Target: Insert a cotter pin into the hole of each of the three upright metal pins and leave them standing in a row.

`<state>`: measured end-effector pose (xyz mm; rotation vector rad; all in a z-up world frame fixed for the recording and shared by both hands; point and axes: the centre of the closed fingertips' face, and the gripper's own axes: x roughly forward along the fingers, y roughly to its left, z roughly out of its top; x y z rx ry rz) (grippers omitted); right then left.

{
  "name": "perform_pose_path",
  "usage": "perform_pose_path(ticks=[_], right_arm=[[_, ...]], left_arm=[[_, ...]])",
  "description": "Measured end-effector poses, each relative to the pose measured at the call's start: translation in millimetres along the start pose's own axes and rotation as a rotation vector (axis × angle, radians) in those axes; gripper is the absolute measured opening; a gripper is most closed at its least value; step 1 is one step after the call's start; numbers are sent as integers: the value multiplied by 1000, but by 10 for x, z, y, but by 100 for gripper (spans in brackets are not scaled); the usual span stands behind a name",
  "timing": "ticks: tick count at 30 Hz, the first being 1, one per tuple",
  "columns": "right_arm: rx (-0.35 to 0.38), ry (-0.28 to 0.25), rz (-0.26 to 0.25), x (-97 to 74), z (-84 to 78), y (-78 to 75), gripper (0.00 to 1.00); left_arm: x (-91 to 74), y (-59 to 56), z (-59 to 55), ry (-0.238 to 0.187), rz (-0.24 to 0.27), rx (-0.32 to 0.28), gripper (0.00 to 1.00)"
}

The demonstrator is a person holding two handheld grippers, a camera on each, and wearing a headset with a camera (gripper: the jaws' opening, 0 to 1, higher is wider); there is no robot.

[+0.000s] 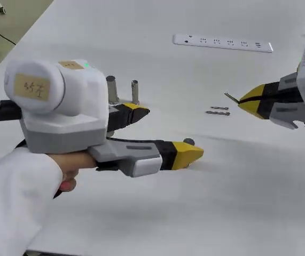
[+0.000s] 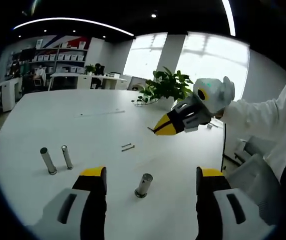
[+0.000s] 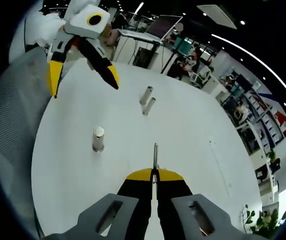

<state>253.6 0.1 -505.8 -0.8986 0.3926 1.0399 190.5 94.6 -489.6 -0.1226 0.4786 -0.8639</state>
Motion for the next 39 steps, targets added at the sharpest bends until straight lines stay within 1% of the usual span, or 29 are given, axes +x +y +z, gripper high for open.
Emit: perform_pose_path(ticks=[2,4,6,7,8,9,11,12,14,15,17,19,22,26,27,28,31,35,37,39], right_arm=[[-10,-22,-13,-41,71,33,0],[-10,-44,-26,-45,116,56,0],[-39,-75,-40,-68,189,96,0],[-50,-77,-41,-73,208,119,0],[-58,-80,-43,-87,234,146,0],[-52,-93,-44,-100,277,172,0],[-49,-117,-45,-114,330,194,0],[-53,-120,-46,-121,347,207,0],[-76,-127,-47,-130,396,246,0],[-80,-132,-42,-132,414,261,0],[-83,-144,-44,-144,468,292,0],[-88,-150,-46,-144,484,304,0],[-104,-154,-44,-151,515,336,0],[-103,-165,-44,-161,583,392,0],[-111,-166,-45,-155,594,400,0],[-111,-165,-41,-153,601,417,0],[-116,-168,-35,-135,612,437,0],[-132,-170,-26,-130,635,470,0],[-142,-170,-27,-130,649,477,0],[-136,-173,-13,-118,653,496,0]], left_arm=[[42,-21,61,-12,-15,-22,69],[79,-36,109,-19,-28,-34,65],[118,-52,142,-19,-42,-38,61],[131,-65,162,-24,-51,-52,59],[145,-81,187,-32,-60,-79,57],[156,-84,221,-42,-66,-103,56],[171,-78,248,-44,-67,-113,53],[182,-76,264,-42,-65,-111,52],[192,-70,286,-43,-62,-106,44],[201,-75,298,-41,-69,-109,40],[217,-101,309,-37,-88,-130,35],[227,-118,321,-39,-93,-124,32],[240,-147,314,-25,-105,-121,28],[253,-192,309,-17,-124,-141,17],[256,-199,311,-19,-126,-136,15],[259,-214,305,-15,-134,-126,15],[267,-243,271,5,-145,-125,13],[263,-268,246,18,-153,-115,6],[260,-271,242,20,-155,-119,5],[255,-279,230,26,-160,-126,2]])
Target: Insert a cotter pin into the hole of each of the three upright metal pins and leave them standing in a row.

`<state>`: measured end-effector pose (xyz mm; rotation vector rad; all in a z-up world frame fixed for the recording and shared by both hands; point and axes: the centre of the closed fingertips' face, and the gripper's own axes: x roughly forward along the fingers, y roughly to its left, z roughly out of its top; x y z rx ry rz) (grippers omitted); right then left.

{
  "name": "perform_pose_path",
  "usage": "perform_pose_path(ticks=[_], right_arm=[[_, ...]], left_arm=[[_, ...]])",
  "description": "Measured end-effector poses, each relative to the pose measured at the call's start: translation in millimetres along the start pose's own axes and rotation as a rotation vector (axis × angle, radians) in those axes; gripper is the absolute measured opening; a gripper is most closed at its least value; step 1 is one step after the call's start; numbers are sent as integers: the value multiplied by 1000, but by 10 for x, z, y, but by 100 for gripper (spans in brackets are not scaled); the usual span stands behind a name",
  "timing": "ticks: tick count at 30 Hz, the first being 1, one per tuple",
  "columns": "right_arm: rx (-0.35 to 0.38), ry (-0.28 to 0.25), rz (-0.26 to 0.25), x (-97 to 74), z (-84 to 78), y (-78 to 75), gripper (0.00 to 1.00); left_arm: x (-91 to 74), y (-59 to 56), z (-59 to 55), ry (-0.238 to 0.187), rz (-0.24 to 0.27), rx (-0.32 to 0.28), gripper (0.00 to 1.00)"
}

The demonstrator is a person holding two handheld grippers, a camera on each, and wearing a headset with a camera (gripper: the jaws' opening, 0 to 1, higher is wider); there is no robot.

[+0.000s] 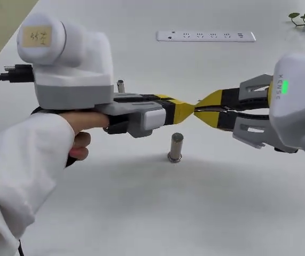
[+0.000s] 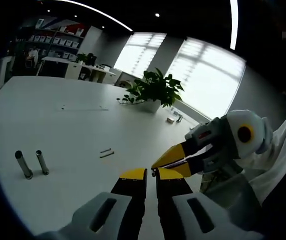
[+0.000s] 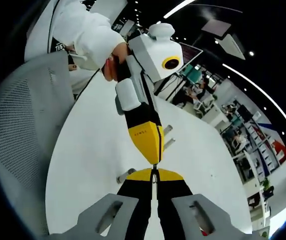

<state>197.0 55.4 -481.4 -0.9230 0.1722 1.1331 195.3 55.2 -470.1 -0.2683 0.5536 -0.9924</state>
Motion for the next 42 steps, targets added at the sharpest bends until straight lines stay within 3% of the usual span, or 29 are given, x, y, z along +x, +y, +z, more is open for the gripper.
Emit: perform_pose_path(ticks=[18,20,38,42], right_arm=[[-34,-10,26,20,102,97,0],[-38,-8,27,24,96,100,0],[-29,-30,38,27,74,147,0],[-2,-28,42,44,12,146,9]], left_arm=[[-73,29,-88,43,-22,-16,0],[-71,39,-98,47,-18,-49,0],[-62,31,-154,78,3,-42,0],[-71,31,-158,80,3,-37,0]])
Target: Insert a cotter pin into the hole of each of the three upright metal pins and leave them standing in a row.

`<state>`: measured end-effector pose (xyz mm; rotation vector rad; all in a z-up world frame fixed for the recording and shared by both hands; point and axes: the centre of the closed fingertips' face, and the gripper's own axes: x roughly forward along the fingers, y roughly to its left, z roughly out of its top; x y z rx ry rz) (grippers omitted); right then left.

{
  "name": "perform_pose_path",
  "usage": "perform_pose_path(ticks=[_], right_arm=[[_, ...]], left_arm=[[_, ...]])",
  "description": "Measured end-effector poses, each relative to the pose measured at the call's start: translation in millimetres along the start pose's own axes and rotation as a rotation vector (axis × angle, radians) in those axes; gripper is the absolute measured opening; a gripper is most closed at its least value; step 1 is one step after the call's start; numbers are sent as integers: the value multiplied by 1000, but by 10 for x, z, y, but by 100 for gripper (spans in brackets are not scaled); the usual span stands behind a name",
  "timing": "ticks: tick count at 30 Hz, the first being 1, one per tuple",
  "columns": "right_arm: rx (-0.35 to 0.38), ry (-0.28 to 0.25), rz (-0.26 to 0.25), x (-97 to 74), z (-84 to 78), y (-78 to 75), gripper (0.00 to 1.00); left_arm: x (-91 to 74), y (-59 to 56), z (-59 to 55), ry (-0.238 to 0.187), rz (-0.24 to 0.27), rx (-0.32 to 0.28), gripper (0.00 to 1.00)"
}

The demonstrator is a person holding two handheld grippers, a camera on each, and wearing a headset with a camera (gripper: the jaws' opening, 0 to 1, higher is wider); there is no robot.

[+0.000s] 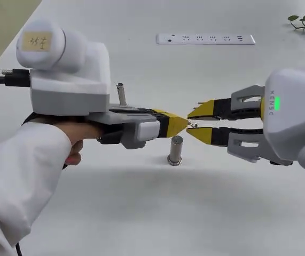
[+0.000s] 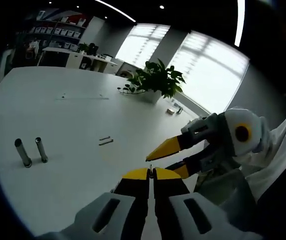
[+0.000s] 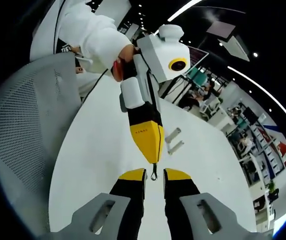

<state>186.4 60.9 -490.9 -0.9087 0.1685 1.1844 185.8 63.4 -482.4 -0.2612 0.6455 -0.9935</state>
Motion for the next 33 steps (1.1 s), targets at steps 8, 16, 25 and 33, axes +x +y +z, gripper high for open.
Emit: perform_pose_path(ticks=[8,16,25,33], right_arm=[[236,-34,60,-12,-66,72,9],[472,-77,141,-49,-125,100,11],[578,-137,216,-90,-20,217,8],[553,-124,265,-94,17,331,0]], left_arm=[[-28,-39,-19,6,-11,50,0],[-58,-172,-19,5,-68,190,0],[-62,-321,-125,31,-132,505,0],[-45,-339,-179,58,-163,562,0]])
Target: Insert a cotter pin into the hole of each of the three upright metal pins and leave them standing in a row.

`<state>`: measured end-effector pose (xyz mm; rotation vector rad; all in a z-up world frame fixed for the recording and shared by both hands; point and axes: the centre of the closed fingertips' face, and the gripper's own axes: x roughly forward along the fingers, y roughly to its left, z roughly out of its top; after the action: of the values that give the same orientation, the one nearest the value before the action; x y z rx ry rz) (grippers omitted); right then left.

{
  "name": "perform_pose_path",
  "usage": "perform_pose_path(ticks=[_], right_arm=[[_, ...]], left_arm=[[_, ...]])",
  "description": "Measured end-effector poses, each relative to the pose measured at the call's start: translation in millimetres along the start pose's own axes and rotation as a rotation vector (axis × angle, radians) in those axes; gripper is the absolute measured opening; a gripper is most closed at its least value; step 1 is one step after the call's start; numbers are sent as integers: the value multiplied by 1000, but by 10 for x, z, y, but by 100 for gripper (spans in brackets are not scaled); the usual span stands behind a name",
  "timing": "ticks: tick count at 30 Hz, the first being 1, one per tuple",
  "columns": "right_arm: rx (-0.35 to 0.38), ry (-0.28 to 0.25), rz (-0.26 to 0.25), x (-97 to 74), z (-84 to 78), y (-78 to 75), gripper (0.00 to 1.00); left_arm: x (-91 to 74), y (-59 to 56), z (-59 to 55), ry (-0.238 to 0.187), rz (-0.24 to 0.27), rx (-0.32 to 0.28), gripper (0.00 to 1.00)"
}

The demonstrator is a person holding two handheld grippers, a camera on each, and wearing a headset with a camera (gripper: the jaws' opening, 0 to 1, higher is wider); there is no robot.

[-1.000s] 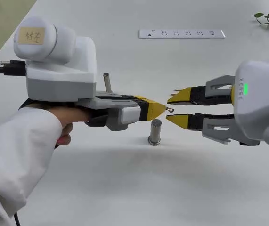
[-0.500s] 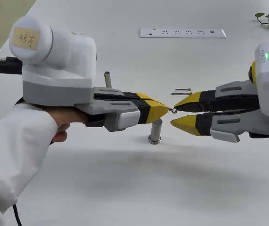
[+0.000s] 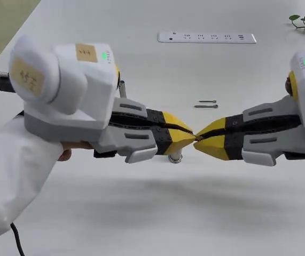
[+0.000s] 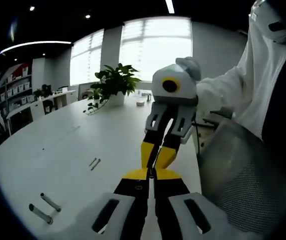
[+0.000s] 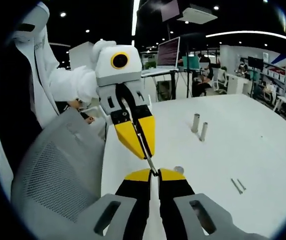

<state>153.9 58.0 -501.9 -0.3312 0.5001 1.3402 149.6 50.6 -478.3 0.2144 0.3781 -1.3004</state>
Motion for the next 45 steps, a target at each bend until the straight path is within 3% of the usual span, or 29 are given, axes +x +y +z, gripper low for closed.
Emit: perform_pose_path(ticks=[6,14,24,35,37,41,45], right_arm=[[-28,26,30,-3,-46,72,0],[-94,67,62,-23,-52,146,0],[-76,41,62,-63,26,156,0],[-74,35,42,-73,19,127,0],[-67,27,31,-83,18,98,0],[-42,13,-15,-123,-6,-53,0],[-26,23,-59,-150,-95,-187,0]], left_arm=[[-2,-27,-61,27,-23,22,0],[-17,-66,-113,74,-52,110,0],[-34,-41,-197,118,-48,154,0],[0,-13,-206,131,-34,135,0],[4,15,-225,137,-26,138,5],[8,89,-256,146,-4,142,18],[23,183,-297,153,14,120,17]])
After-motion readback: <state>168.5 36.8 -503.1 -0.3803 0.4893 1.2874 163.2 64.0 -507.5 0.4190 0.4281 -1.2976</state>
